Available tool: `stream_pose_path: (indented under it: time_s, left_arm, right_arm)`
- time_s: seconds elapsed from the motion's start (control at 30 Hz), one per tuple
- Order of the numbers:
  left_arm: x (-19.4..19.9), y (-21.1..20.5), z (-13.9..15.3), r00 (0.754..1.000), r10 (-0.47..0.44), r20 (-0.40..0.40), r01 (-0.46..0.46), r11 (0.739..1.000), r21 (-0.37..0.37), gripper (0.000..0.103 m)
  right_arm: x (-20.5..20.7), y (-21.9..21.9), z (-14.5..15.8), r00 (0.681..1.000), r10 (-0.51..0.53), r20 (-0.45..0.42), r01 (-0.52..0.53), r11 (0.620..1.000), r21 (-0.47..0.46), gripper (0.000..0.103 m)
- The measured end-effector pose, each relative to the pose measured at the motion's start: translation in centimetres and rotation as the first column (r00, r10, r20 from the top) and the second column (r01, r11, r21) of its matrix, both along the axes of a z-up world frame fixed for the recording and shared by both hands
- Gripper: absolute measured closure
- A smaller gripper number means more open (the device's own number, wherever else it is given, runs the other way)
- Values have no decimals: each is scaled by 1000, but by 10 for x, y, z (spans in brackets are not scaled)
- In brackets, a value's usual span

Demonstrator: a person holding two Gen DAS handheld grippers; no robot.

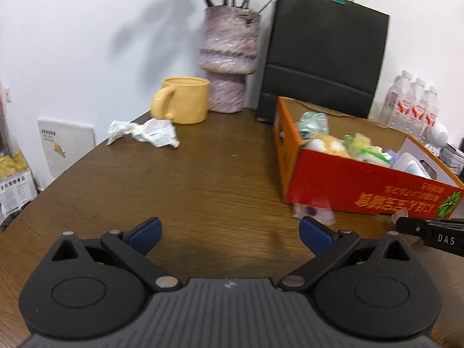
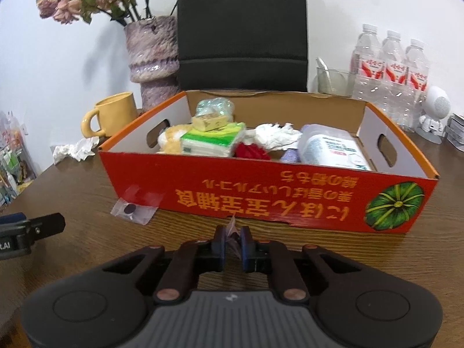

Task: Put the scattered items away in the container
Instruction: 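Grasp a small clear packet with the right tool while the left tool grasps the other packet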

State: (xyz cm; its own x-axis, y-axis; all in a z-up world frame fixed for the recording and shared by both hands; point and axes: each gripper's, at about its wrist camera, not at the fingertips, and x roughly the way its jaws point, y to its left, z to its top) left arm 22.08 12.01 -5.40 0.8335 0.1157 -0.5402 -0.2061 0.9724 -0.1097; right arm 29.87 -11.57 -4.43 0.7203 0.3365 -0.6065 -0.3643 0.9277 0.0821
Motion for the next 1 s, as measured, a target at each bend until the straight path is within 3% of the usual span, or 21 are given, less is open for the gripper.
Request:
stream_pose_path:
  time_s: [0.27,0.4,0.7,0.8,0.87,0.97,1.0]
  left_arm:
    - [31,-46,-4,999,-30,-21,31,998,53,0]
    - [52,-60,-10,996,-35,-86,41,996,76,0]
    - [77,-68,-16,990,-31,-141,39,998,55,1]
    - [77,-71,-15,991,-18,-135,28,997,76,18]
    - [74,-70,-13,993,-13,-120,24,996,89,52]
    - [69,-66,-12,993,-34,-109,43,996,77,70]
    - [66,-65,-11,994,-43,-105,51,996,74,71]
  right_arm:
    - [-3,-32,5,1000,-13,14,13,1000,12,95]
    - [-3,-47,5,1000,-15,22,14,1000,3,95]
    - [-3,-58,0,999,15,32,-14,999,-30,95]
    - [-1,-57,-1,999,21,28,-20,999,-30,95]
    - [-1,-57,-2,999,24,29,-24,999,-32,95]
    - [-1,-58,-2,999,22,29,-21,999,-30,95]
    - [-1,-58,-2,999,21,29,-20,999,-29,95]
